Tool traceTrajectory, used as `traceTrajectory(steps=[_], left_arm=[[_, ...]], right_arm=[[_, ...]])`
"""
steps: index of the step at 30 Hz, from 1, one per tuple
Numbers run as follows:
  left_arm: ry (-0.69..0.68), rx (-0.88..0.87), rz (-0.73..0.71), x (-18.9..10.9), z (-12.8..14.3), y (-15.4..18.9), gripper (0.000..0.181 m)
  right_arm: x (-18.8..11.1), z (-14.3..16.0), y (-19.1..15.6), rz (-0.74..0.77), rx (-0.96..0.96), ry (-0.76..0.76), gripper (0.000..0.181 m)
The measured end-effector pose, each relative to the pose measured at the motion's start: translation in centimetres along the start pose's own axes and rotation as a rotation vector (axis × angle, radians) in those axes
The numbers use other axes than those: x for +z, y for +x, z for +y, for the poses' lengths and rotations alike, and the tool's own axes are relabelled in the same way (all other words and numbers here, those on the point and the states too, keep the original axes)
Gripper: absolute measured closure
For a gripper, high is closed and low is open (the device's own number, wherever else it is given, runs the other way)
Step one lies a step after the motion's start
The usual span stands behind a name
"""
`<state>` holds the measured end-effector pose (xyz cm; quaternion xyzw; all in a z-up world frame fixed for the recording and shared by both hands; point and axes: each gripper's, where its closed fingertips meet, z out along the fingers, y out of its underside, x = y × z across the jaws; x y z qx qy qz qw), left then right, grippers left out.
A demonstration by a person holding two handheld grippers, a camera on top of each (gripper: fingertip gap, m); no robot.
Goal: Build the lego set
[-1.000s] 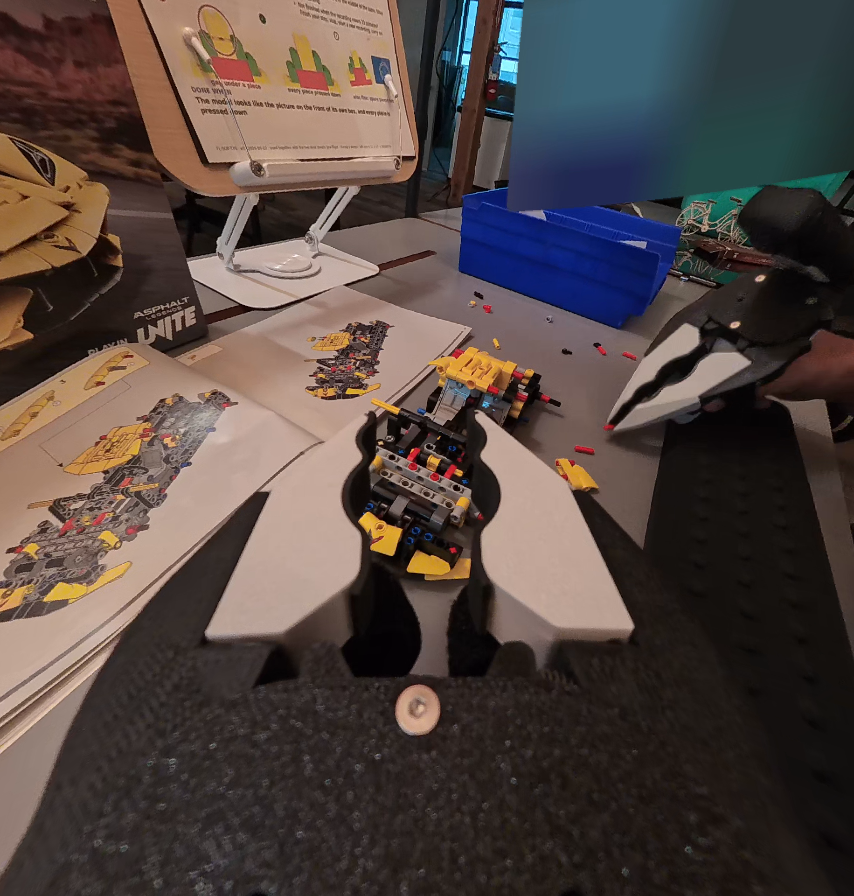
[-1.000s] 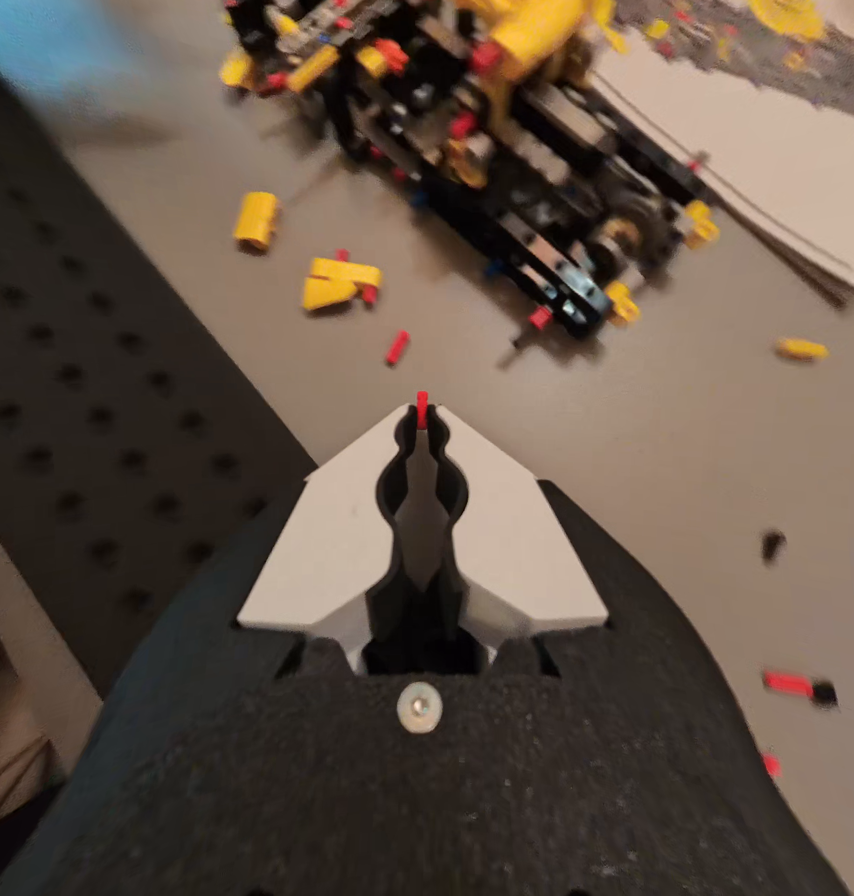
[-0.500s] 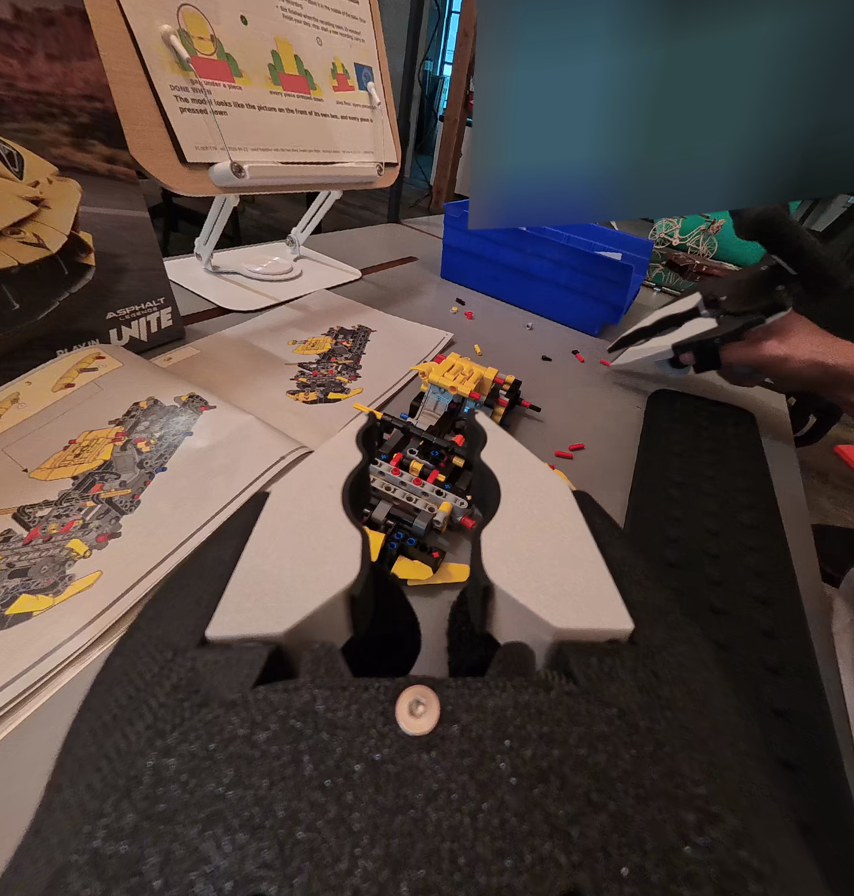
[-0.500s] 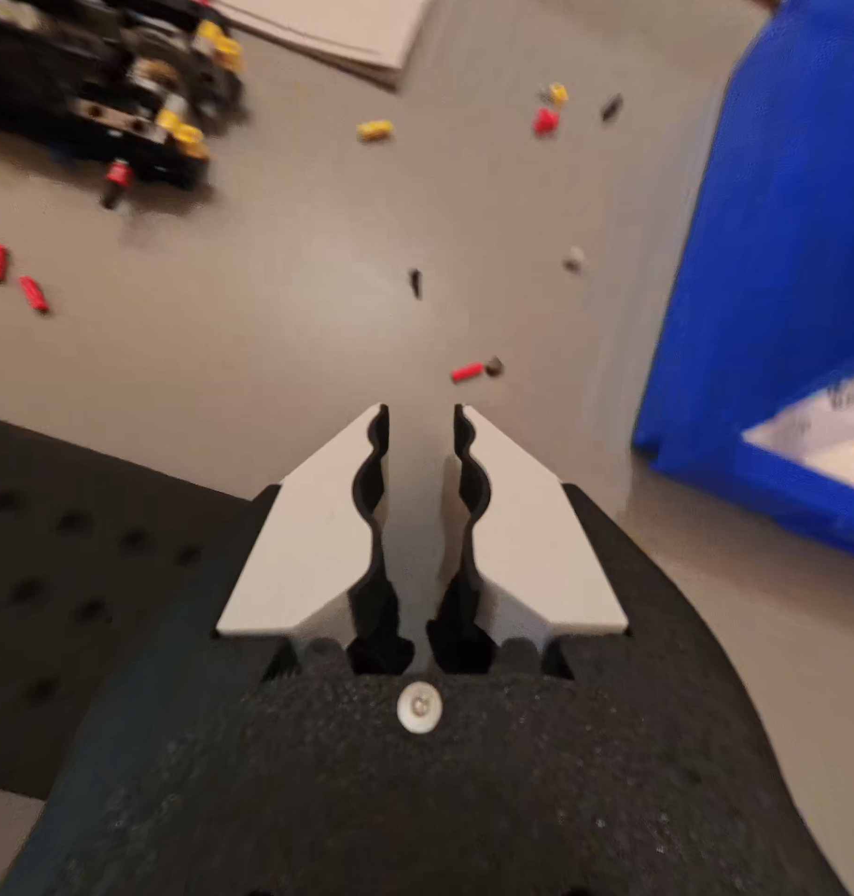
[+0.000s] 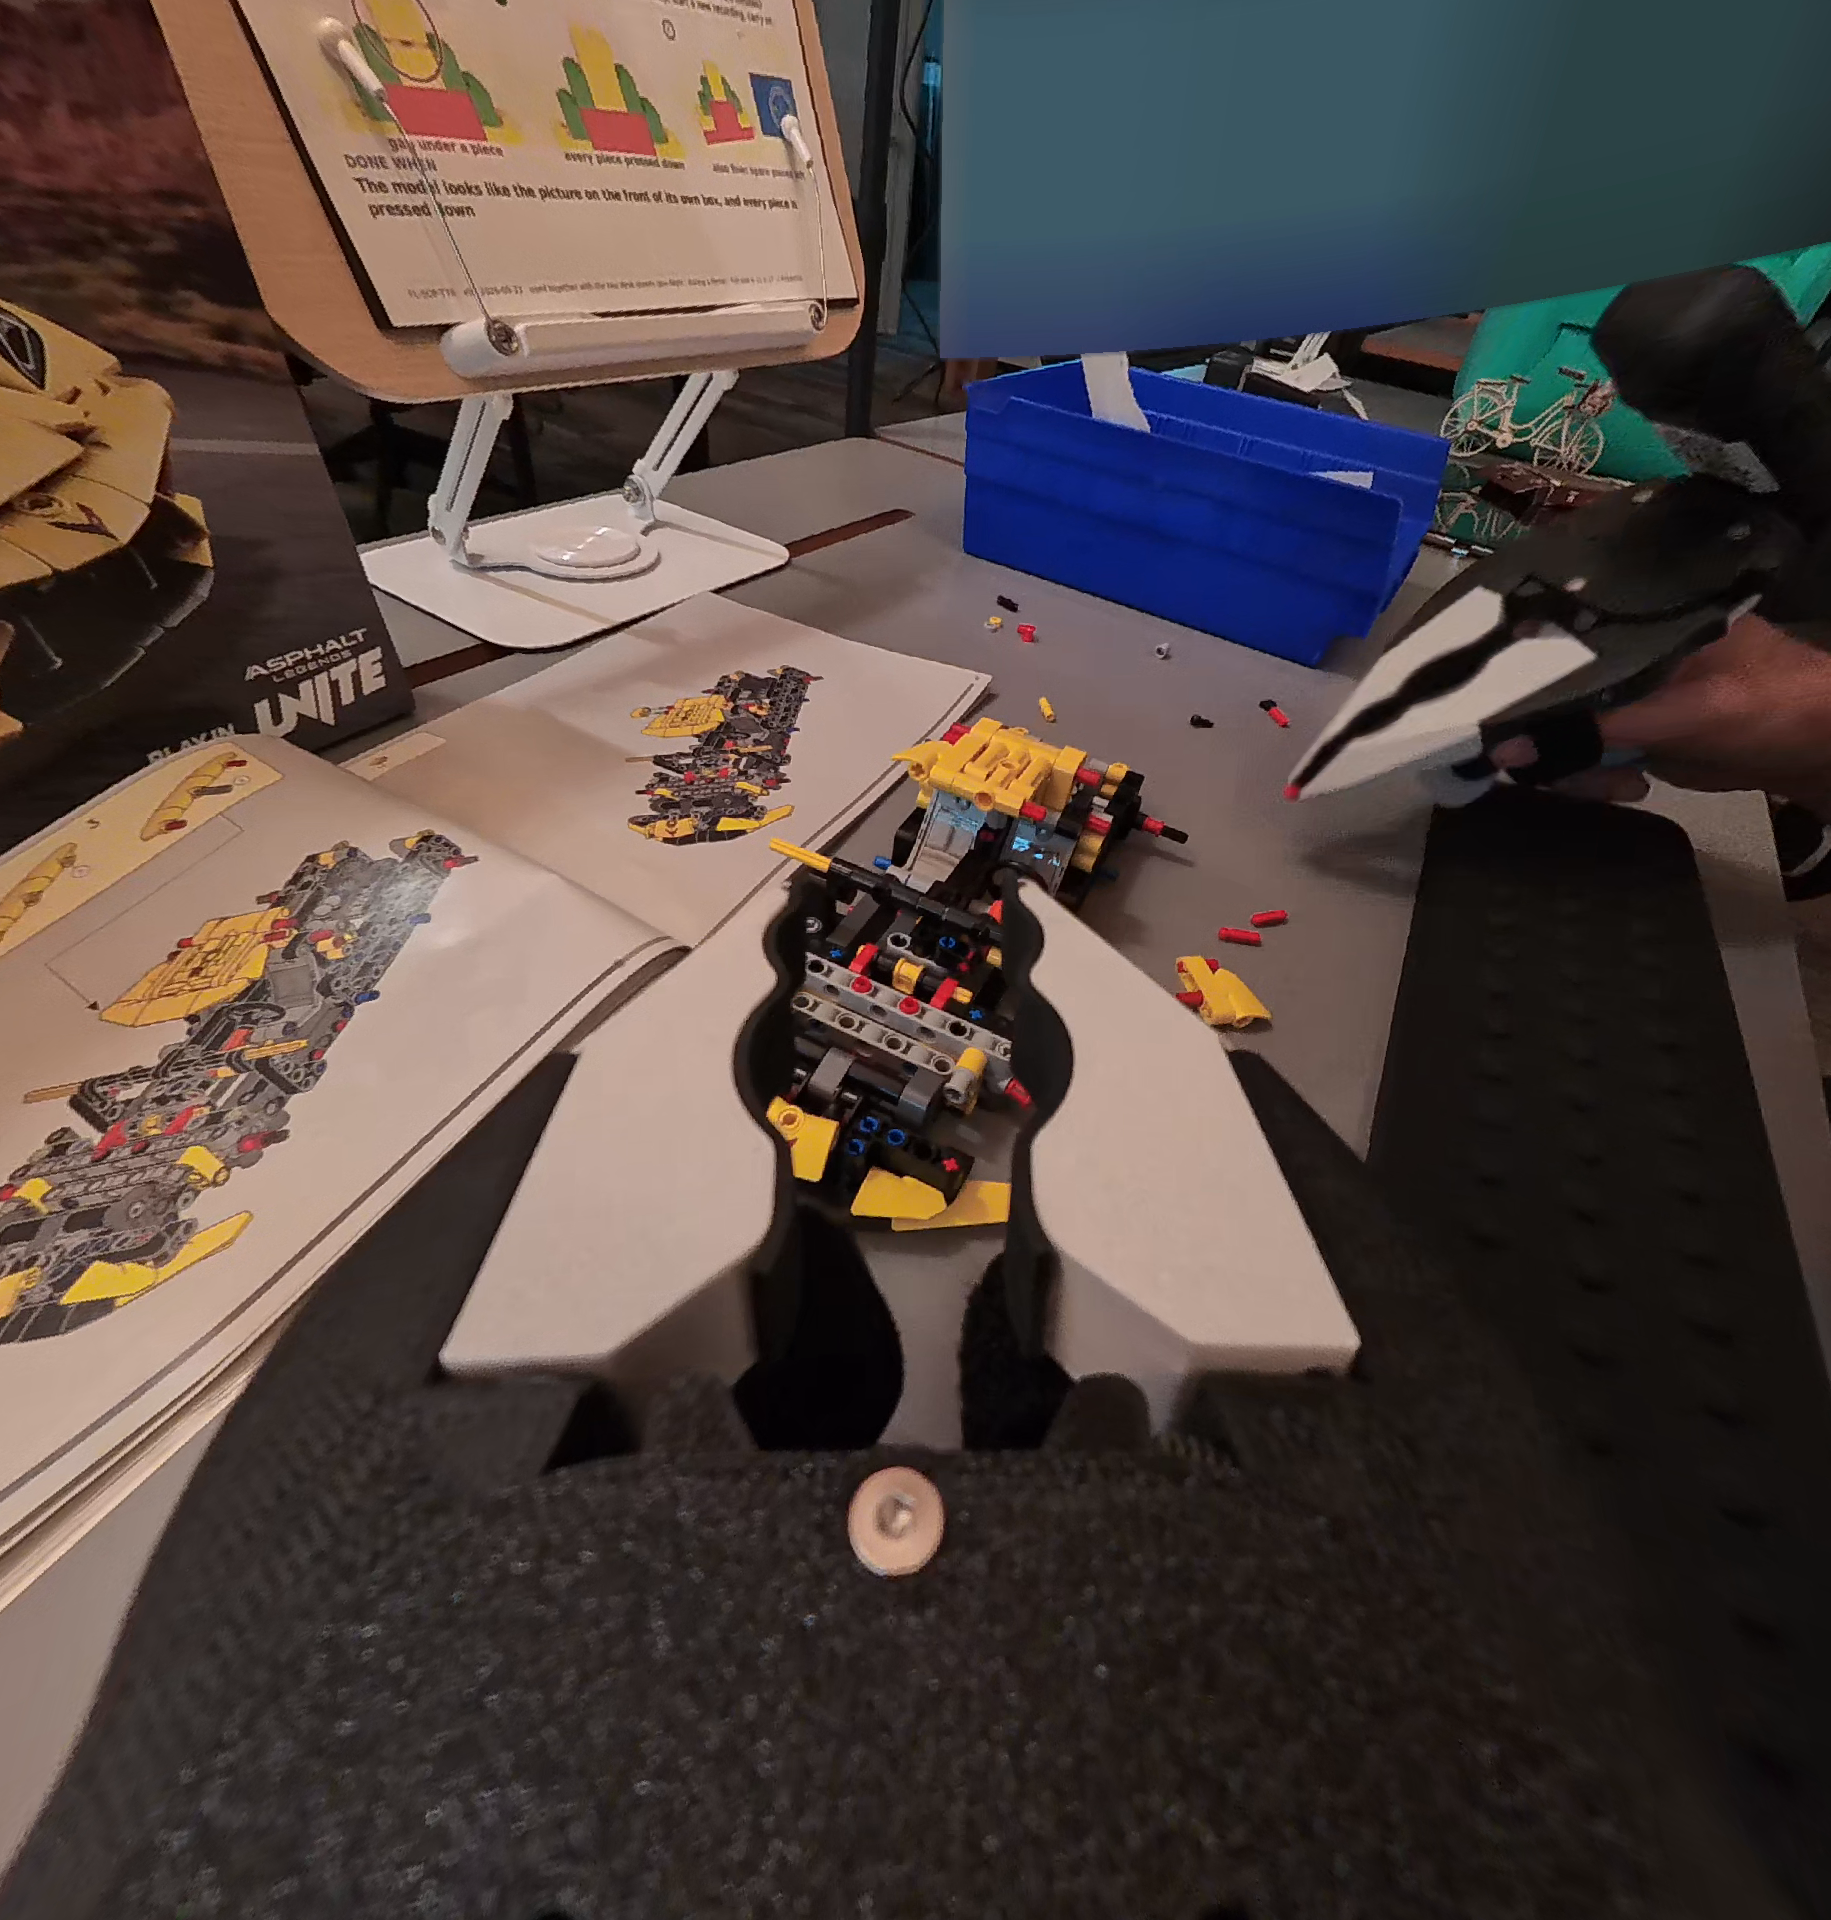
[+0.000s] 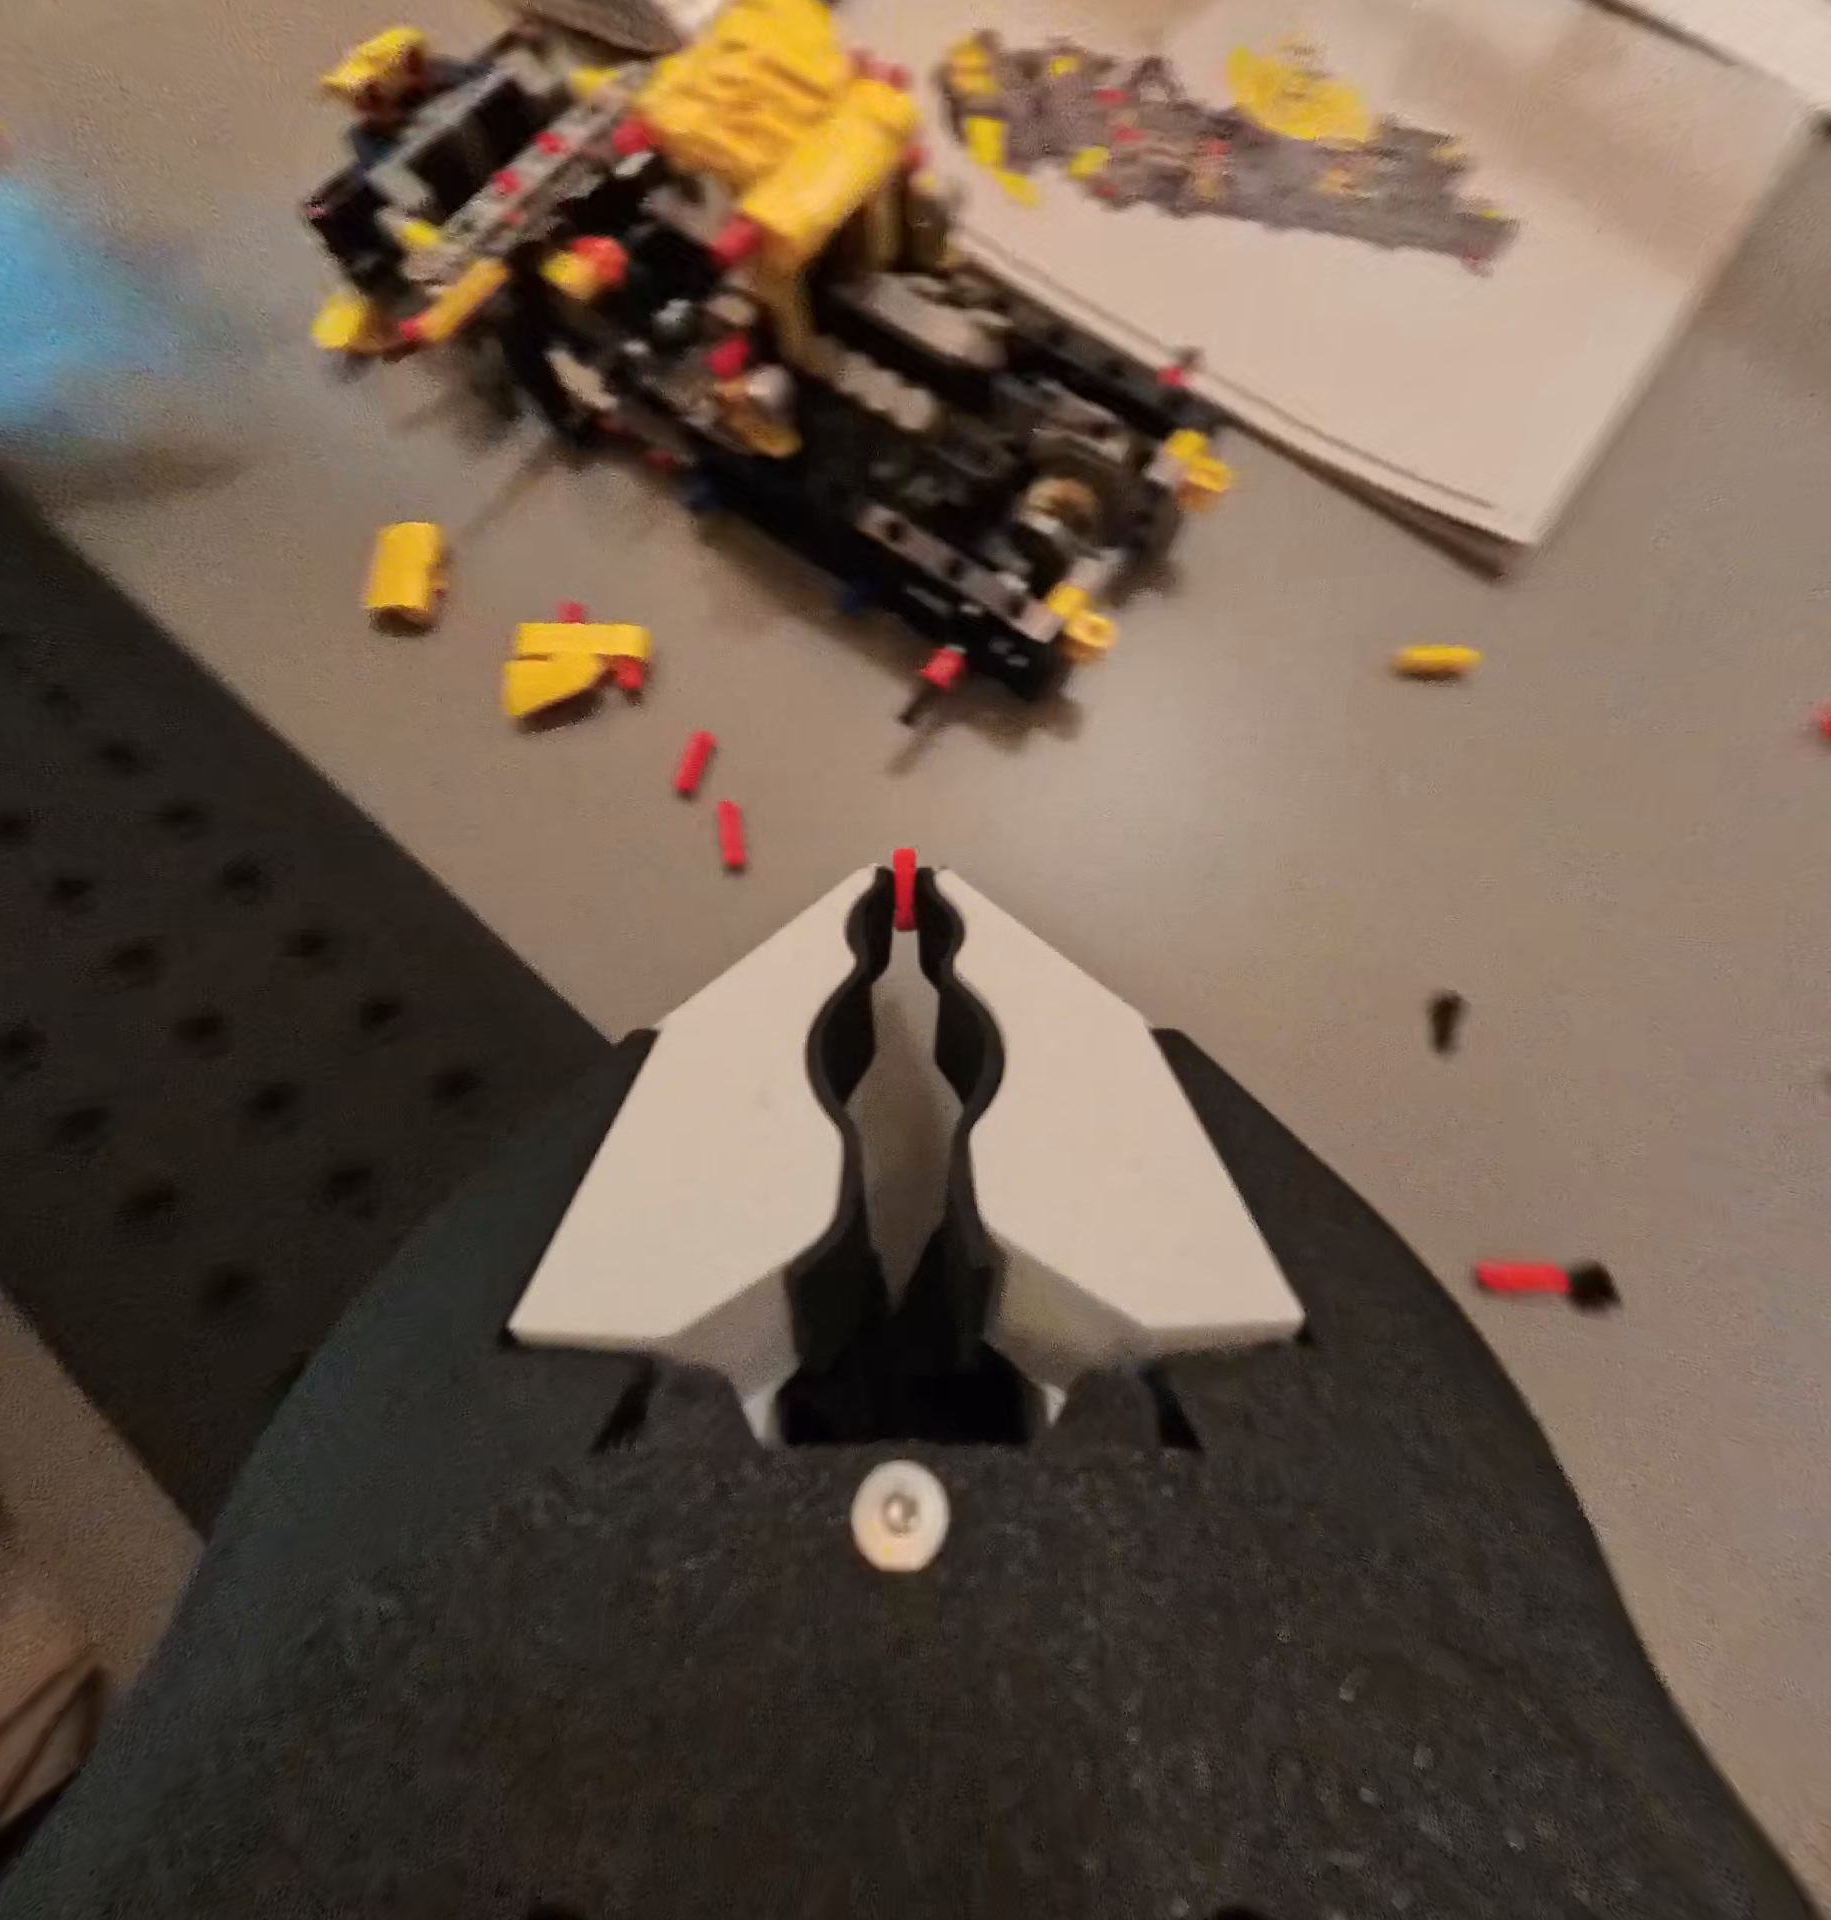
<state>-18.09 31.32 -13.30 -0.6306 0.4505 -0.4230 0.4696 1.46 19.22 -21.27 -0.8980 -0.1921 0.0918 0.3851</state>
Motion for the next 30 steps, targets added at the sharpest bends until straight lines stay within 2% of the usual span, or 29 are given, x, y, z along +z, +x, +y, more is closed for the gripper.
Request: traceTrajectory(steps=[1,4,7,9,10,11,13,16,18,24,30], left_arm=[[0.001,0.0,0.001,0.0,0.0,0.0,0.144],[0.0,-0.003,-0.005,-0.2,0.1,-0.1,0.144],[0.004,-0.009,0.001,-0.3,0.1,0.1,0.144],[0.002,-0.006,0.007,-0.3,0.2,0.3,0.144],[0.0,-0.004,0.009,-0.3,0.2,0.3,0.144],[-0.002,-0.003,0.011,-0.2,0.2,0.4,0.144],[0.0,-0.006,0.012,-0.3,0.2,0.4,0.145],[0.008,-0.022,0.021,-0.3,0.0,0.4,0.144],[0.008,-0.024,0.022,-0.3,0.0,0.4,0.144],[-0.005,-0.011,0.006,-0.2,0.2,0.1,0.144],[-0.003,-0.012,0.011,-0.2,0.2,0.1,0.144]], right_arm=[[0.9,-0.3,-1.8,-0.058,-0.048,-0.031,0.178],[2.3,1.1,-2.9,-0.056,-0.152,-0.147,0.178],[2.9,1.5,-3.0,-0.082,-0.105,-0.156,0.178],[2.6,1.0,-2.6,-0.058,-0.104,-0.133,0.166],[2.1,0.7,-2.4,-0.059,-0.095,-0.109,0.166],[1.4,0.3,-2.0,-0.056,-0.077,-0.073,0.166],[-0.6,0.6,1.8,0.082,-0.019,-0.04,0.169],[-3.5,3.9,9.2,0.345,0.163,-0.083,0.166],[-4.1,5.6,11.4,0.404,0.283,-0.085,0.159],[-3.7,7.0,12.0,0.427,0.391,-0.078,0.154],[-3.4,6.8,12.1,0.43,0.358,-0.086,0.17]])
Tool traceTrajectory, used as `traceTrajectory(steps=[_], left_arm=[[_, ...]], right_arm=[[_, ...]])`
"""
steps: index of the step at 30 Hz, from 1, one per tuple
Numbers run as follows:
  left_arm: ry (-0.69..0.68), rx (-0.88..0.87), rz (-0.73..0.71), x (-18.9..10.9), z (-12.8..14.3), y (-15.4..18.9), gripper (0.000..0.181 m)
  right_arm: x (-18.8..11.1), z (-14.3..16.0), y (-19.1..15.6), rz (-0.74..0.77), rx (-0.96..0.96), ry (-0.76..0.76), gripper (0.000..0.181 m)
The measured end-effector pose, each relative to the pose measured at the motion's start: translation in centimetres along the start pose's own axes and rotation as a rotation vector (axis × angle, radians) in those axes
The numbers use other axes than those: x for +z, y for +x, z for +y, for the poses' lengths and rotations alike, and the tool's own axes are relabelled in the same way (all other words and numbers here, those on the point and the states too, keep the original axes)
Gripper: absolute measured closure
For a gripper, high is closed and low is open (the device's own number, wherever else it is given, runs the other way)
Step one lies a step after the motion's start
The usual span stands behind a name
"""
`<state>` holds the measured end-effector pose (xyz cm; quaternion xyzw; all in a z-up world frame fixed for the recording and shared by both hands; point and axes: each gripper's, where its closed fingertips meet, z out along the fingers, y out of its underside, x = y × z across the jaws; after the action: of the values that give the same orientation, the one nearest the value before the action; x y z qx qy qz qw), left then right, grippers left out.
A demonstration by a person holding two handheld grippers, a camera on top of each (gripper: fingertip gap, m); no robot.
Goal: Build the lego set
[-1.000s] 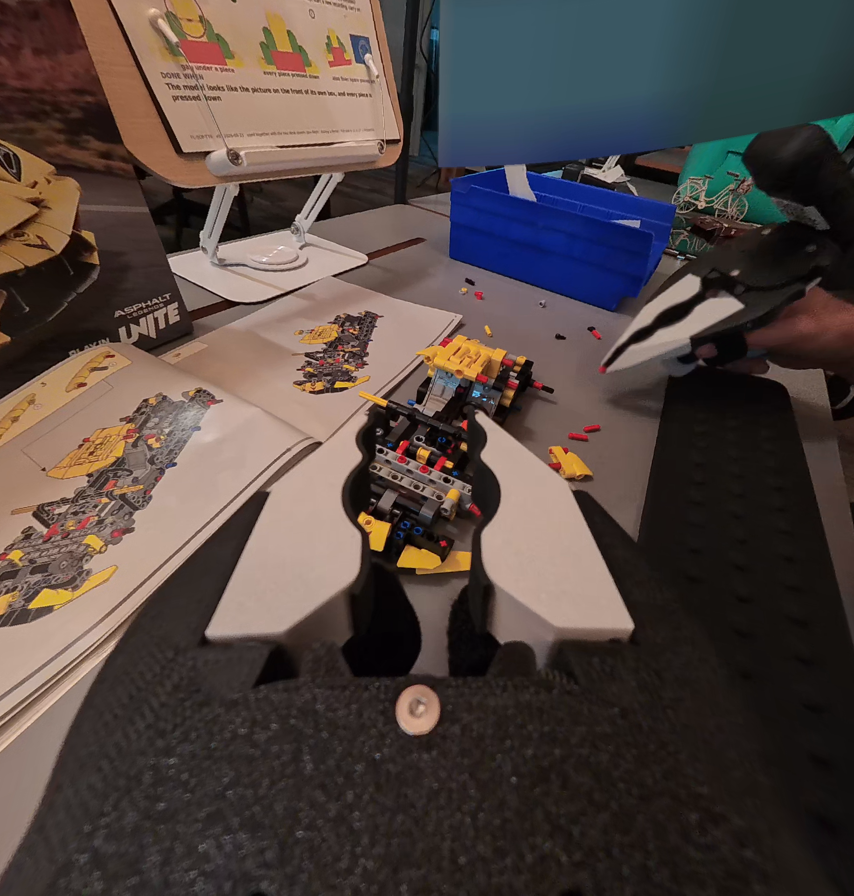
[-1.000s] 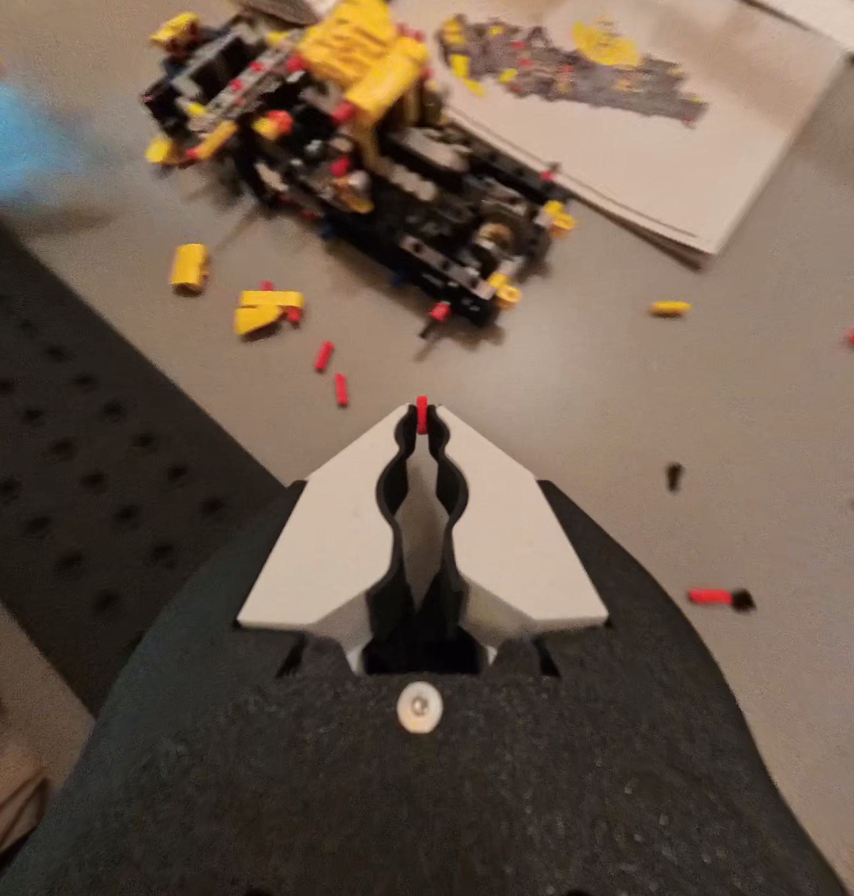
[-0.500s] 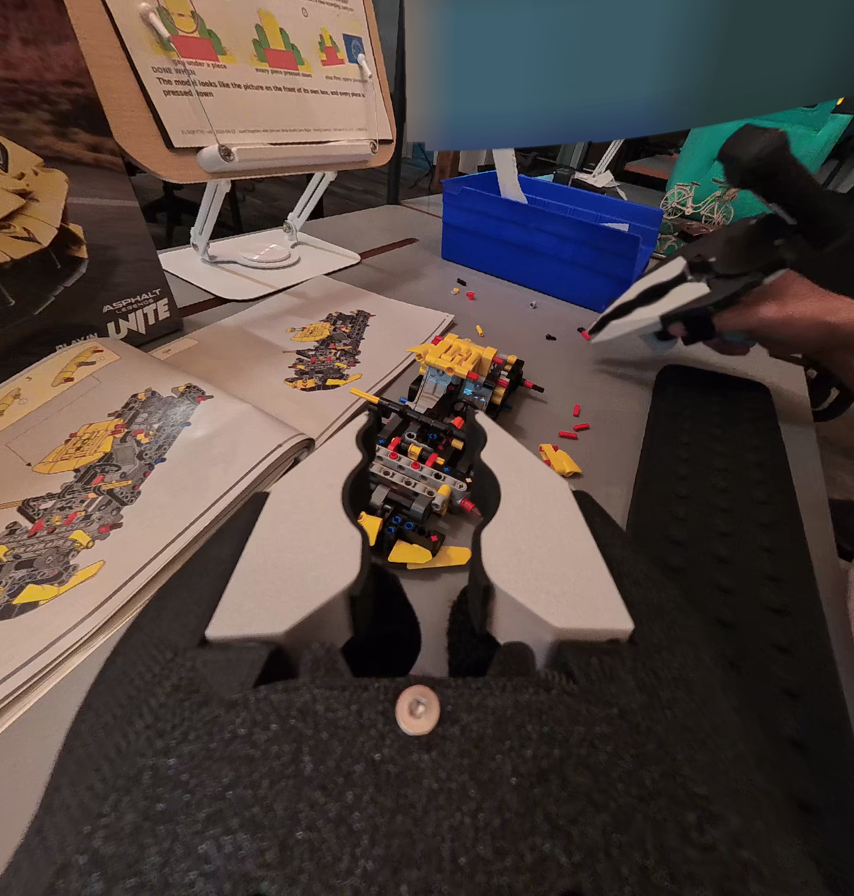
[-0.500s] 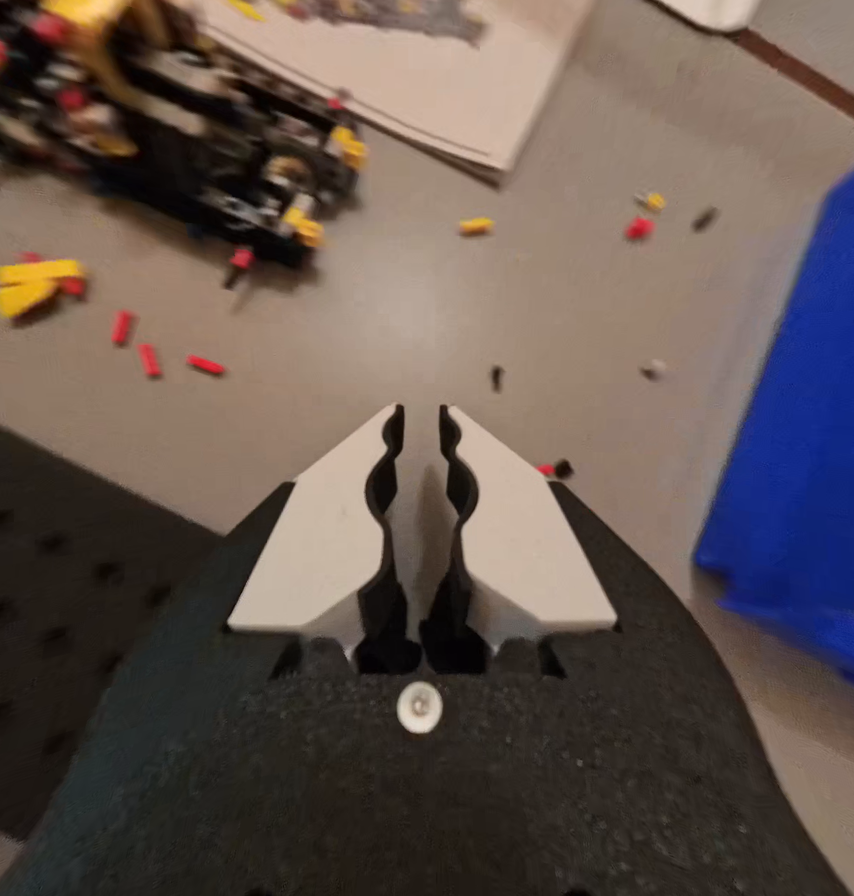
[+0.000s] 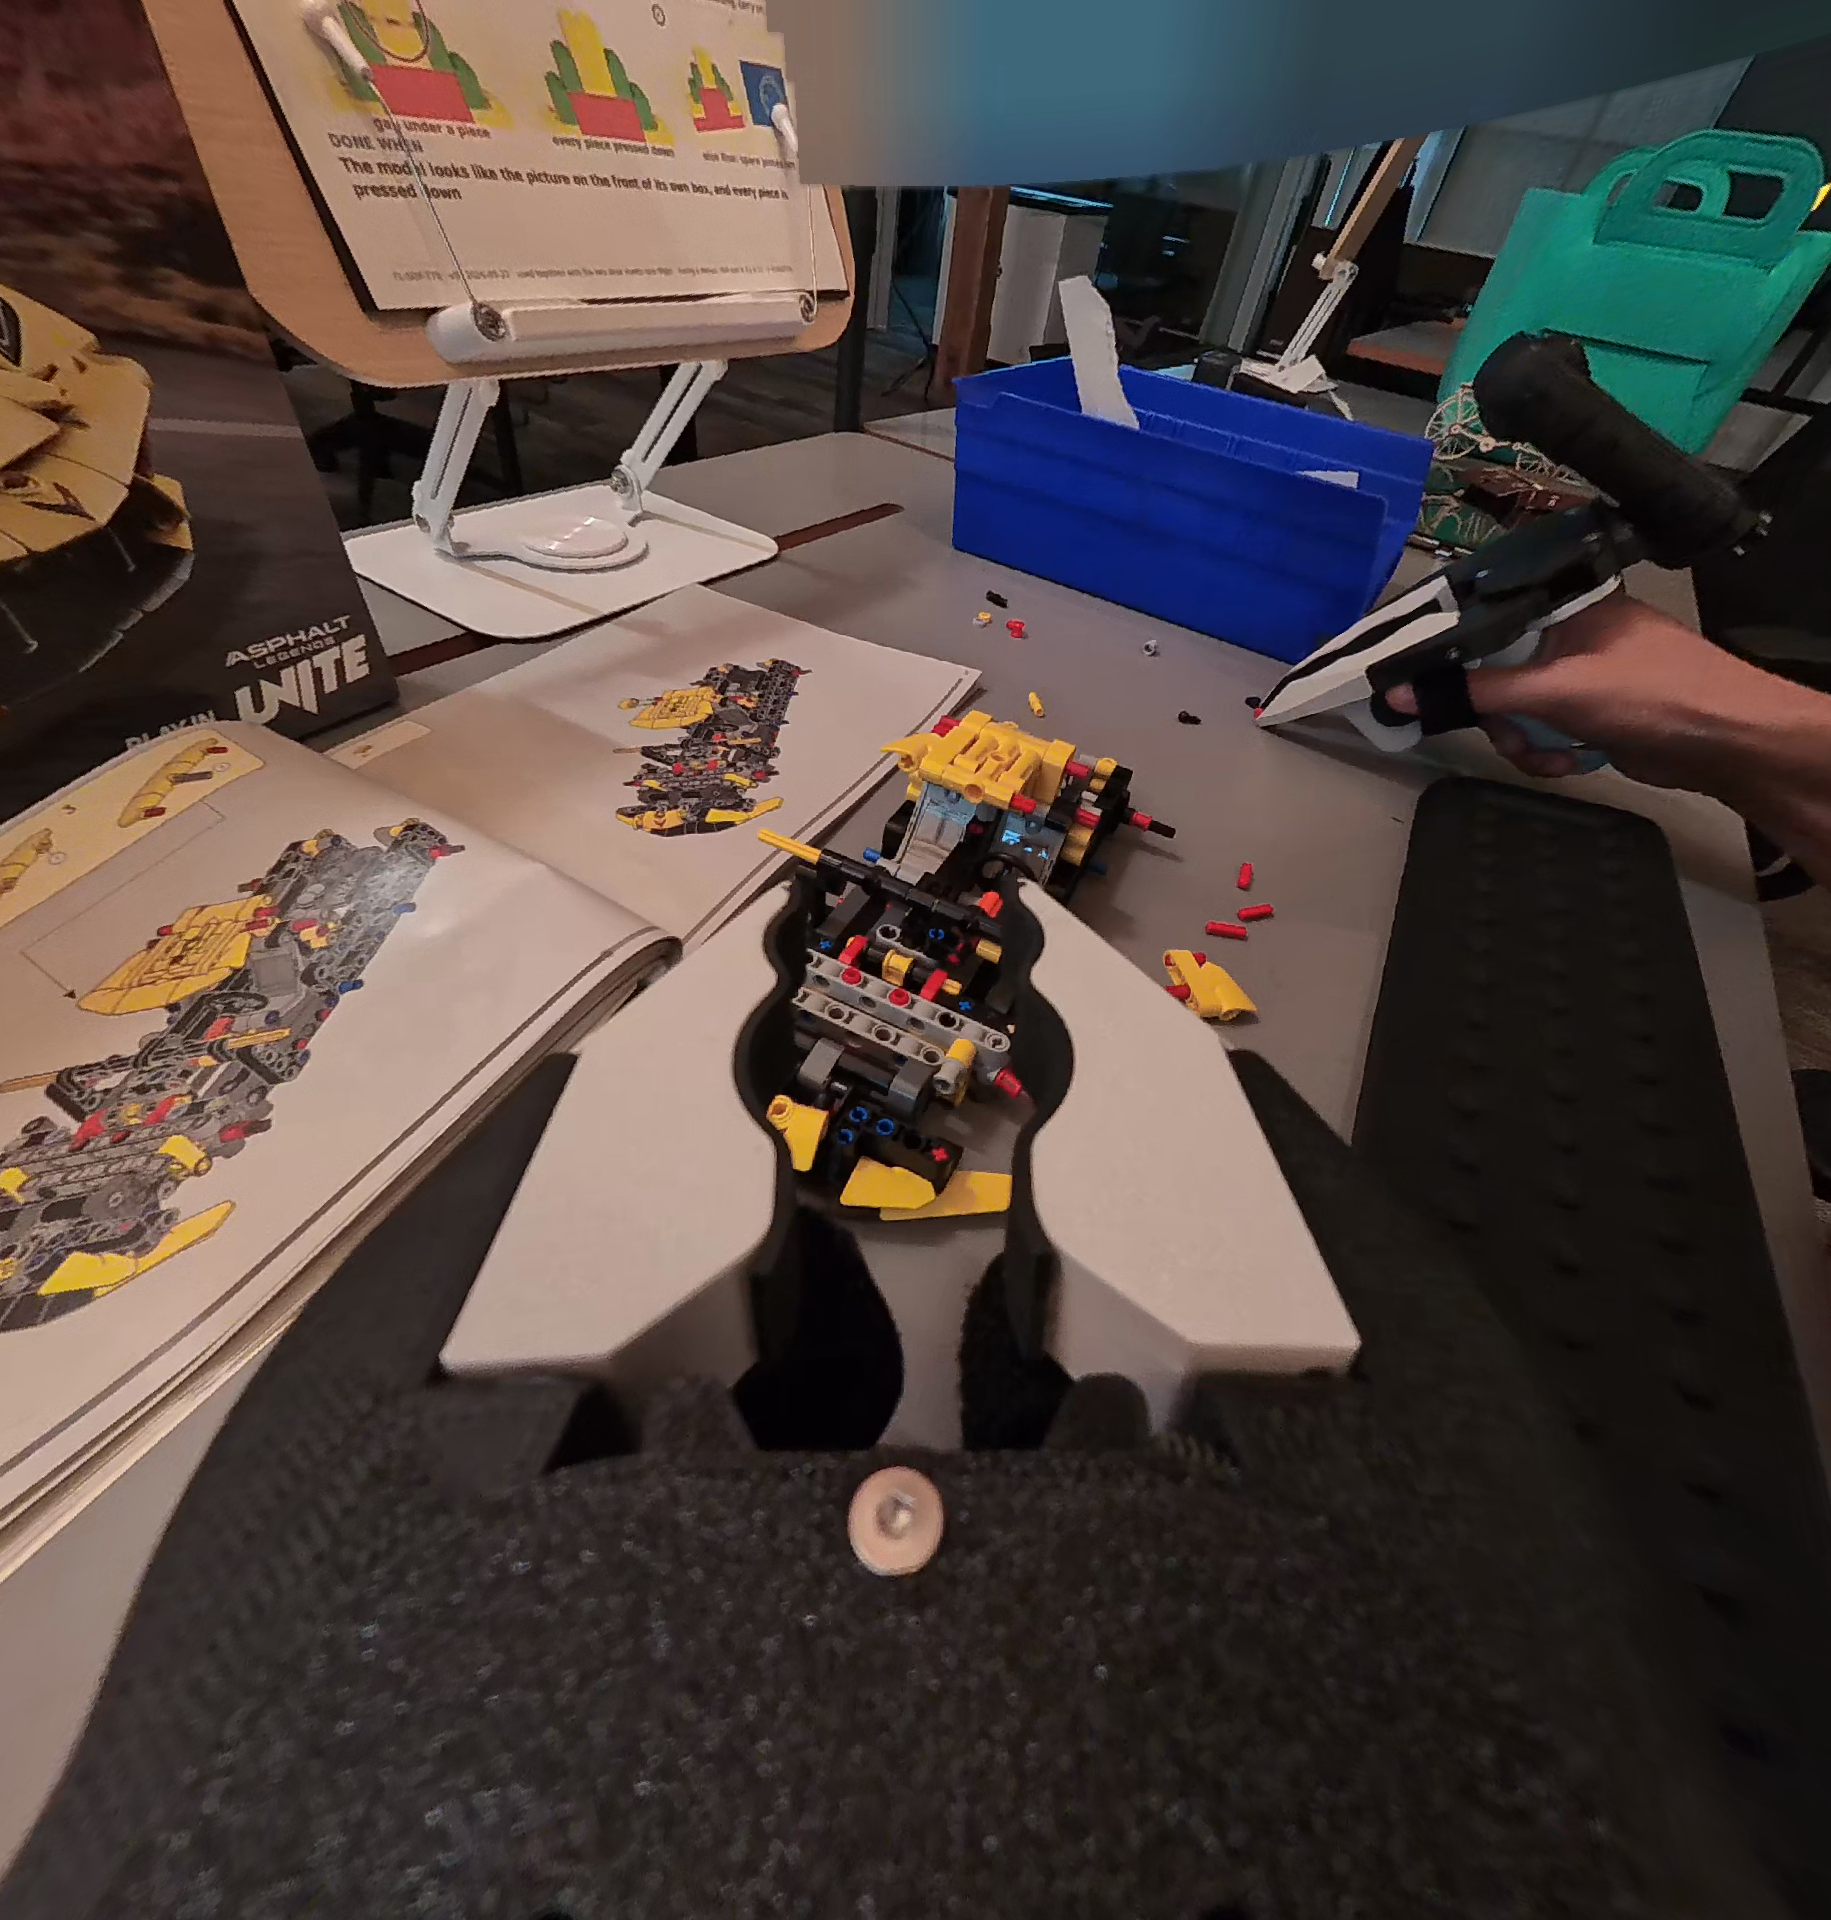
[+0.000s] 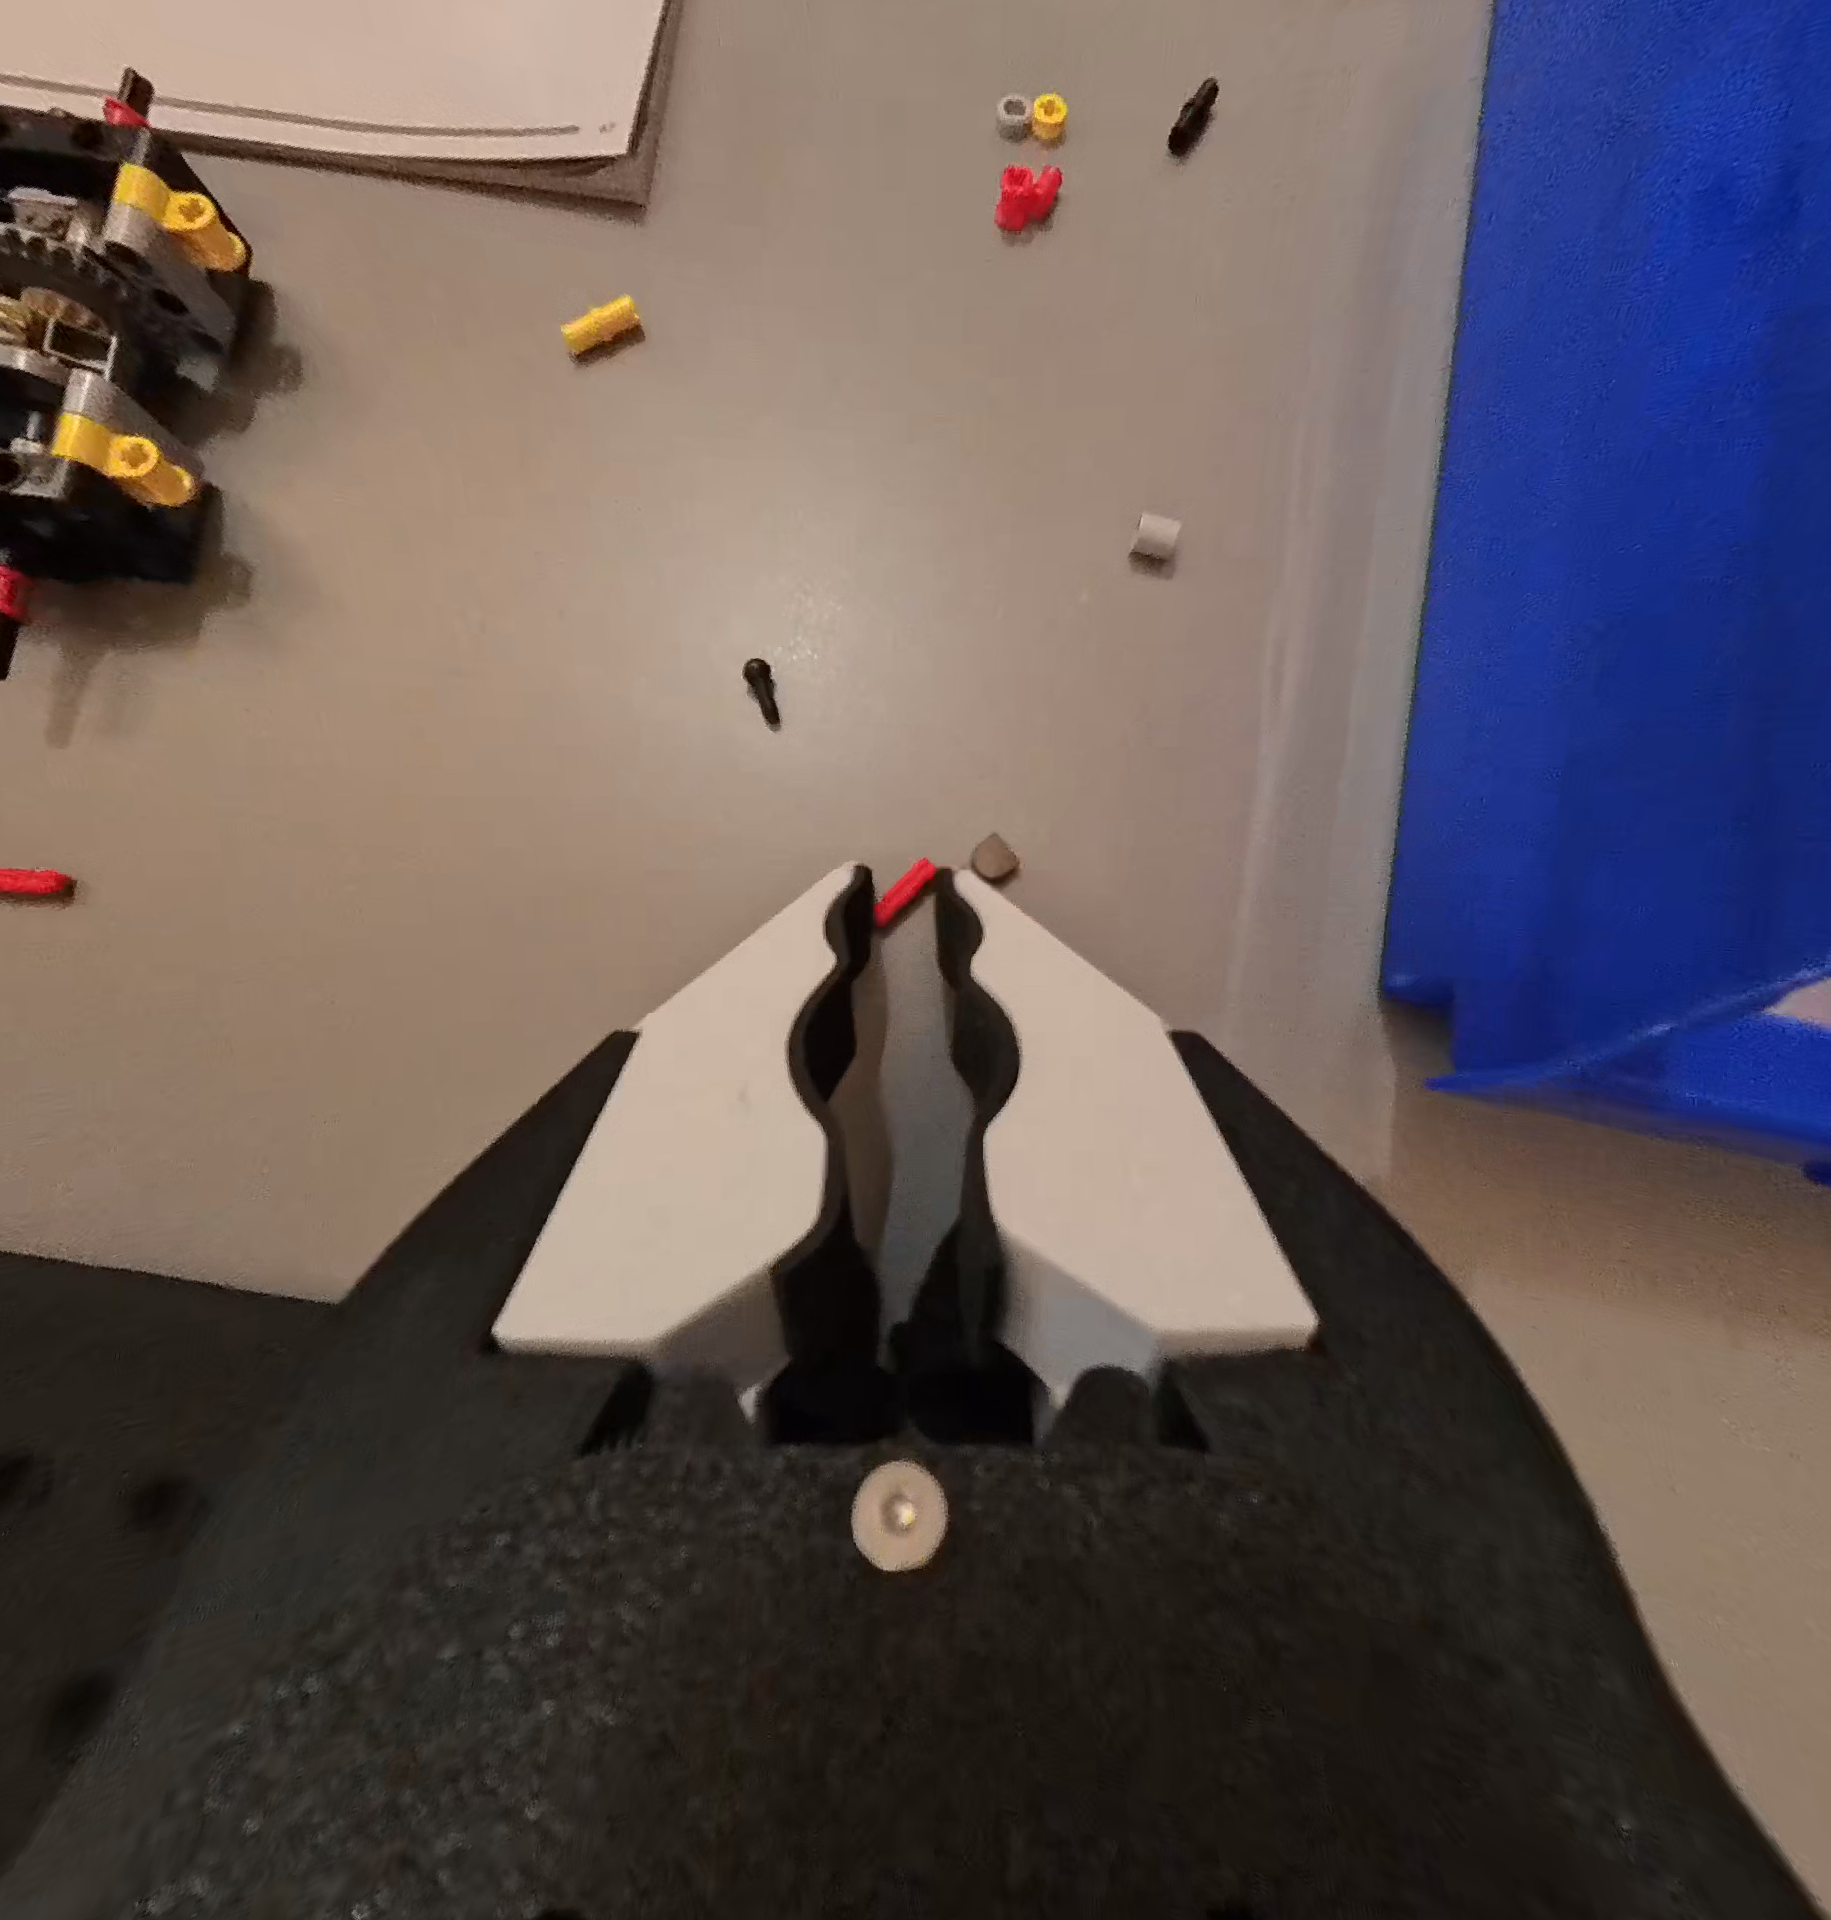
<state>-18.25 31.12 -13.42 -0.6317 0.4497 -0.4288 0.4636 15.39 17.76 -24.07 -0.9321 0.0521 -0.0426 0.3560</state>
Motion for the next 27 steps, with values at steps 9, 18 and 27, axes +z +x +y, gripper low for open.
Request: traceTrajectory(steps=[9,18,27], left_arm=[[0.013,-0.016,0.005,-0.2,-0.2,0.0,0.145],[0.009,-0.019,0.014,-0.3,0.0,0.3,0.144],[-0.009,-0.017,0.013,-0.1,0.3,0.3,0.144]], right_arm=[[-1.3,-2.4,-4.4,-0.086,-0.209,0.059,0.178],[-1.0,0.4,-16.0,-0.468,-0.5,-0.069,0.178],[-1.8,-1.2,-15.4,-0.508,-0.395,-0.001,0.164]])
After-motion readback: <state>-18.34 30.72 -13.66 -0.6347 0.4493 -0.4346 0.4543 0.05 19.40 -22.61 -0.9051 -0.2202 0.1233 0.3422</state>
